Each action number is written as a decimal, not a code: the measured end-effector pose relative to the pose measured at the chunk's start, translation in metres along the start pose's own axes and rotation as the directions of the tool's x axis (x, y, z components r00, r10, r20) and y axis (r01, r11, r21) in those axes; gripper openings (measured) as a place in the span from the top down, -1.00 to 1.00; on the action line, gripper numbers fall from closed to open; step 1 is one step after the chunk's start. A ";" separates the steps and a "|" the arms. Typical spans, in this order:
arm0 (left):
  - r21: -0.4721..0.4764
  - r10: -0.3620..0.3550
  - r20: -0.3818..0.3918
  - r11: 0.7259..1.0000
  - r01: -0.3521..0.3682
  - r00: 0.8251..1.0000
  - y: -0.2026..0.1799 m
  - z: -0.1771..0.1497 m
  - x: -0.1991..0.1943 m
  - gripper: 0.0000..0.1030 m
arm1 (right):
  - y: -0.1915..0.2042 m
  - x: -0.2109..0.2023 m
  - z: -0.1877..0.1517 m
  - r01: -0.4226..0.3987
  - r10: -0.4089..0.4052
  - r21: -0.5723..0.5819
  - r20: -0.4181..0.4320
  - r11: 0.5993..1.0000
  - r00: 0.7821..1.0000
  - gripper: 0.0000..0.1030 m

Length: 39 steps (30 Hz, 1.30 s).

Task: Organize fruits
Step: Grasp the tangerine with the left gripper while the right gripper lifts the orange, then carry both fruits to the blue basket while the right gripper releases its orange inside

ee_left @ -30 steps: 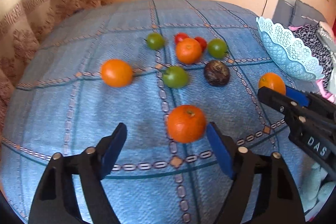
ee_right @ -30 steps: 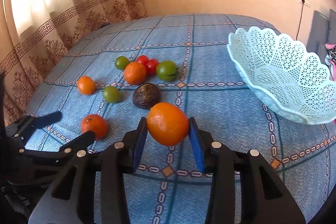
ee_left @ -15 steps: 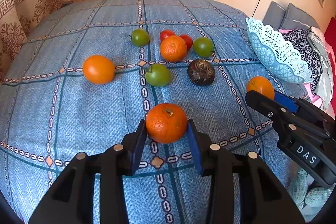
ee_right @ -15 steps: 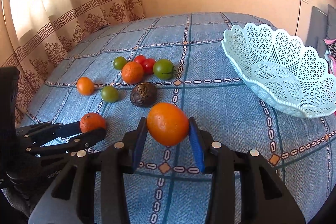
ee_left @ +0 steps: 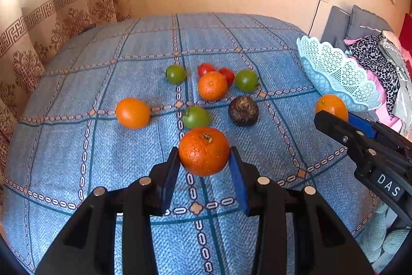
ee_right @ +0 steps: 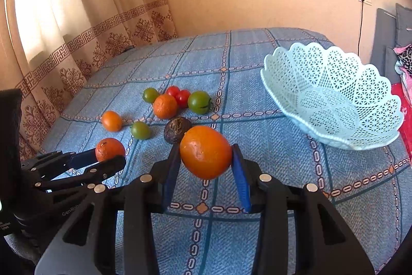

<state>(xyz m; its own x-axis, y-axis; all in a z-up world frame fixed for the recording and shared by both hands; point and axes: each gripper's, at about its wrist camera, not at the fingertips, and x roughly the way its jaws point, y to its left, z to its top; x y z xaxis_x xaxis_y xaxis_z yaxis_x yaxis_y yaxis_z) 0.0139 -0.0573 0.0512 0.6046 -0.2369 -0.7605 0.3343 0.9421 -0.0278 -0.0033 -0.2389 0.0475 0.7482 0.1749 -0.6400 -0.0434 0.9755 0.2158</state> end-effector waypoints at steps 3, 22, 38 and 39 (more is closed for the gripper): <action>0.009 0.001 0.011 1.000 -0.001 1.000 -0.003 0.006 -0.002 0.24 | -0.004 -0.006 0.003 0.005 -0.005 0.013 0.018 1.000 1.000 0.20; 0.124 -0.097 0.091 0.989 0.085 0.991 -0.068 0.060 -0.008 0.24 | -0.089 -0.040 0.028 0.206 -0.227 0.164 0.115 0.965 0.967 0.21; 0.195 -0.191 0.047 0.964 0.179 0.980 -0.131 0.095 0.032 0.24 | -0.139 -0.029 0.025 0.292 -0.319 0.236 0.083 0.927 0.944 0.10; 0.198 -0.194 0.045 0.963 0.182 0.980 -0.132 0.095 0.034 0.24 | -0.139 -0.029 0.026 0.294 -0.322 0.234 0.090 0.927 0.943 0.10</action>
<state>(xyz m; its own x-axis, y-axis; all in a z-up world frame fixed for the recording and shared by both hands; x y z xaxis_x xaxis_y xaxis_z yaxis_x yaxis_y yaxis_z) 0.0588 -0.2127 0.0906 0.5603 -0.4257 -0.7105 0.5752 0.8172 -0.0360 -0.0022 -0.3830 0.0554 0.7788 -0.1610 -0.6063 0.3347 0.9241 0.1846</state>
